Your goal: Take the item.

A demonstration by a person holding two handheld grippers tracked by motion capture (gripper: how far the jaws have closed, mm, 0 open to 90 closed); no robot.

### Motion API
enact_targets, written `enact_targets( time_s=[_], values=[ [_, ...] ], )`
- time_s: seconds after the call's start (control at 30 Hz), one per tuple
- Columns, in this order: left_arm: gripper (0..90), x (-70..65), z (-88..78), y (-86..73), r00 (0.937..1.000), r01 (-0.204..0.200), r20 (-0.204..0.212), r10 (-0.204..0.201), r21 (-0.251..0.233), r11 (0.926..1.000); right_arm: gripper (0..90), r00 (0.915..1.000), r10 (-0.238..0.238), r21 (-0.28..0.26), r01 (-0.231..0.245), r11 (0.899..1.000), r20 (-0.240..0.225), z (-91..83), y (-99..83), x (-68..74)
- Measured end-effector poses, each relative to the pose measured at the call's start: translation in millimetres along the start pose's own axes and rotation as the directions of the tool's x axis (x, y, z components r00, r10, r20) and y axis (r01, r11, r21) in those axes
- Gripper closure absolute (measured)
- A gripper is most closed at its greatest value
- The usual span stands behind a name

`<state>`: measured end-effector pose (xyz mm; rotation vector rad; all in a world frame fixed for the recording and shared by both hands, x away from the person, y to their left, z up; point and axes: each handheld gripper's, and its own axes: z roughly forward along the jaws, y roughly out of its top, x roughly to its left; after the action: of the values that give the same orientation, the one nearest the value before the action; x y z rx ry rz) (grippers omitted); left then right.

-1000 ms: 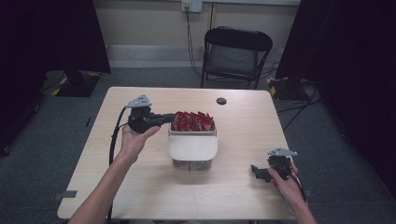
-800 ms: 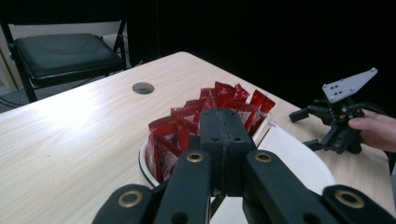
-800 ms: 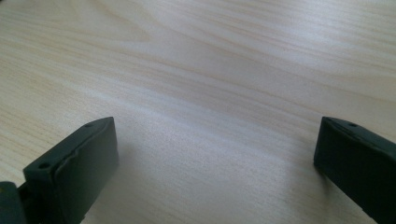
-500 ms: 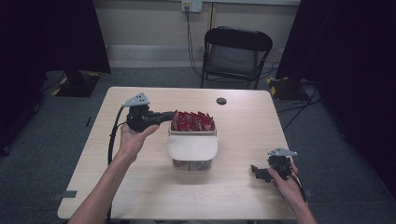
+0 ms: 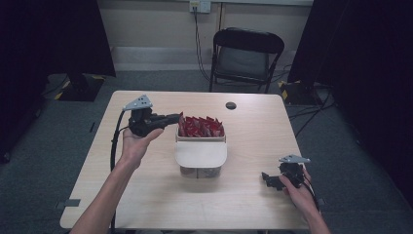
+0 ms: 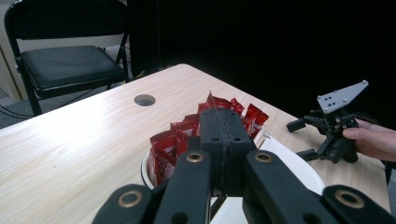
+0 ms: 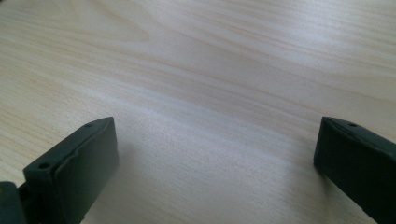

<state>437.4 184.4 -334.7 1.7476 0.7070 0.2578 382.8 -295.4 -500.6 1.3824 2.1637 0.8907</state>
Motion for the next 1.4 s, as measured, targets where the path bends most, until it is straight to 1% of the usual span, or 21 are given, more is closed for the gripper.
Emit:
enact_targets(
  time_s=[0.17, 0.27, 0.33, 0.4, 0.47, 0.6, 0.8, 0.97, 1.1, 1.23, 1.33, 1.4],
  values=[
    [90.0, -0.4, -2.1, 3.6, 0.9999, -0.003, 0.012, 0.003, -0.006, 1.0, 0.0, 1.0, 0.0, 0.0, 0.0, 1.0, 0.0, 0.0, 0.0, 0.0],
    [90.0, -1.3, -2.9, 4.9, 0.9996, -0.008, 0.027, 0.008, -0.018, 0.9998, 0.0, 1.0, 0.001, 0.0, -0.001, 1.0, 0.0, 0.0, 0.0, 0.0],
    [90.0, -2.1, -3.3, 5.4, 0.9996, -0.014, 0.023, 0.014, -0.013, 0.9998, 0.0, 1.0, 0.0, 0.0, 0.0, 1.0, 0.0, 0.0, 0.0, 0.0],
    [89.9, -3.1, -4.3, 6.7, 0.9995, -0.029, 0.014, 0.029, -0.008, 0.9996, 0.0, 1.0, 0.0, 0.0, 0.0, 1.0, -0.001, 0.0, 0.0, -0.1],
    [89.9, -3.9, -5.6, 8.1, 0.9991, -0.041, 0.015, 0.041, -0.009, 0.9991, 0.0, 1.0, 0.0, 0.0, 0.0, 1.0, -0.001, 0.0, 0.0, 0.0],
    [90.0, -5.5, -9.0, 12.0, 0.9986, -0.049, 0.018, 0.049, -0.017, 0.9987, 0.0, 1.0, 0.0, 0.0, 0.0, 1.0, -0.001, 0.0, 0.0, -0.1],
    [89.9, -6.3, -15.1, 16.6, 0.9984, -0.051, 0.024, 0.052, -0.038, 0.998, 0.0, 1.0, -0.001, 0.0, 0.001, 1.0, -0.001, 0.0, 0.0, -0.1],
    [89.9, -7.0, -17.5, 18.4, 0.9985, -0.05, 0.019, 0.051, -0.029, 0.9983, 0.0, 1.0, -0.001, 0.0, 0.001, 1.0, -0.001, 0.0, 0.0, -0.1],
    [89.9, -9.7, -17.8, 20.4, 0.9982, -0.056, 0.02, 0.057, -0.034, 0.9978, 0.0, 1.0, -0.001, 0.0, 0.001, 1.0, -0.001, 0.1, 0.1, -0.2],
    [89.9, -12.3, -21.8, 24.2, 0.9973, -0.069, 0.02, 0.07, -0.049, 0.9964, 0.0, 1.0, -0.001, 0.001, 0.001, 1.0, -0.001, 0.0, 0.1, -0.2],
    [89.9, -13.1, -26.2, 26.9, 0.9973, -0.069, 0.021, 0.071, -0.067, 0.9954, 0.0, 1.0, -0.001, 0.001, 0.001, 1.0, -0.001, 0.0, 0.1, -0.2],
    [89.9, -13.2, -28.8, 28.0, 0.9974, -0.068, 0.02, 0.069, -0.071, 0.9952, 0.0, 1.0, -0.001, 0.001, 0.001, 1.0, -0.001, 0.0, 0.1, -0.2]
  ],
)
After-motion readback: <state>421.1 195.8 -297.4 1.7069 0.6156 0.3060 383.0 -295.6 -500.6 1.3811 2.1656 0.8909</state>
